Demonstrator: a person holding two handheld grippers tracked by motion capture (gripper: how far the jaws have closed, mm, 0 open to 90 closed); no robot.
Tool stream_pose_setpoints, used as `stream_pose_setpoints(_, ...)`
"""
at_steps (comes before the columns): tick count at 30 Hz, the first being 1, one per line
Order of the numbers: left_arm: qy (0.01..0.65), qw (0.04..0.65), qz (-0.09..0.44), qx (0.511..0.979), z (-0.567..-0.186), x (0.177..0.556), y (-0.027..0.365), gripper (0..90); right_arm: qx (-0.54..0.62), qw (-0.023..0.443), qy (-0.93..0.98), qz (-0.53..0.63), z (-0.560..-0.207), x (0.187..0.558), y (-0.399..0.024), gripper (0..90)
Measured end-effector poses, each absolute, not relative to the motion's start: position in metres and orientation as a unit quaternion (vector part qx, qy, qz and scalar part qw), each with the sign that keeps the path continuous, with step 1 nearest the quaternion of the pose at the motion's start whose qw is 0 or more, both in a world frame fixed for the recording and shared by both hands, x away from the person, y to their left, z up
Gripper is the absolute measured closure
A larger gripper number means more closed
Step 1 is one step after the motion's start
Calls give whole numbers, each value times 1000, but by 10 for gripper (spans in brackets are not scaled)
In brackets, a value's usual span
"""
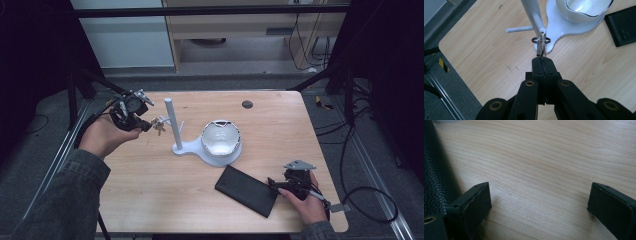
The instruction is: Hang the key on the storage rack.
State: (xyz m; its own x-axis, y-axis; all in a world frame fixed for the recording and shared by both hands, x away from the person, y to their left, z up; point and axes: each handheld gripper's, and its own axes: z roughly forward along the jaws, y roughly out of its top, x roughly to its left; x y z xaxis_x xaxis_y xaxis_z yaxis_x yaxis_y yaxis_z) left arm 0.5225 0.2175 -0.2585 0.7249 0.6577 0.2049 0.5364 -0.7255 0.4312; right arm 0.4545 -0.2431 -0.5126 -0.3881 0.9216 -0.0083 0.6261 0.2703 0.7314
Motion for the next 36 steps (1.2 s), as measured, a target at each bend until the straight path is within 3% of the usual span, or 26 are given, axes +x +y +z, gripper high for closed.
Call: stream_pose_setpoints(36, 324, 155, 181, 916, -259, 534, 205, 897, 505, 224, 765, 331, -513, 455, -243, 50)
